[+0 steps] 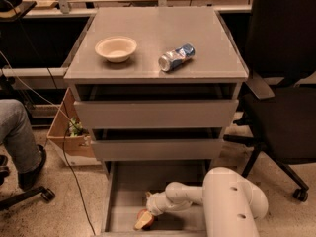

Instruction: Pick apple from bottom drawer and place on counter

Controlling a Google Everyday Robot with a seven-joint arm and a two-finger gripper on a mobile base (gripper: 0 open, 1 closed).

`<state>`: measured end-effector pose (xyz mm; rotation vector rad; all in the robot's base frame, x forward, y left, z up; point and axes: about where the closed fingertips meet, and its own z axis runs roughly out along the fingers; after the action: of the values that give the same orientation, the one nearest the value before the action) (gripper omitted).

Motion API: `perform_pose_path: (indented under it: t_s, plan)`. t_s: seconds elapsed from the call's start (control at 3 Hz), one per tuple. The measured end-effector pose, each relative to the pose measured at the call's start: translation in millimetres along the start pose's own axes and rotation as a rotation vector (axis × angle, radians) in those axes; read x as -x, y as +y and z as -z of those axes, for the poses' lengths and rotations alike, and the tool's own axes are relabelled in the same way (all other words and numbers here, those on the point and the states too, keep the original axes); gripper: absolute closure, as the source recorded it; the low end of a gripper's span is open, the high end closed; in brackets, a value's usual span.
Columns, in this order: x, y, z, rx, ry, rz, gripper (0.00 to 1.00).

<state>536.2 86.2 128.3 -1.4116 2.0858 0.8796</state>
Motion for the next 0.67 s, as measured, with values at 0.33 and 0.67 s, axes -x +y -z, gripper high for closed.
perform_pose_path:
  t_s: [0.33,0.67]
  plan:
    - [2.8,6.1,11.8,-0.005,0.045,0.036,0.0]
    - [3.9,10.1,16.4,-0.023,0.128,0.074,0.0]
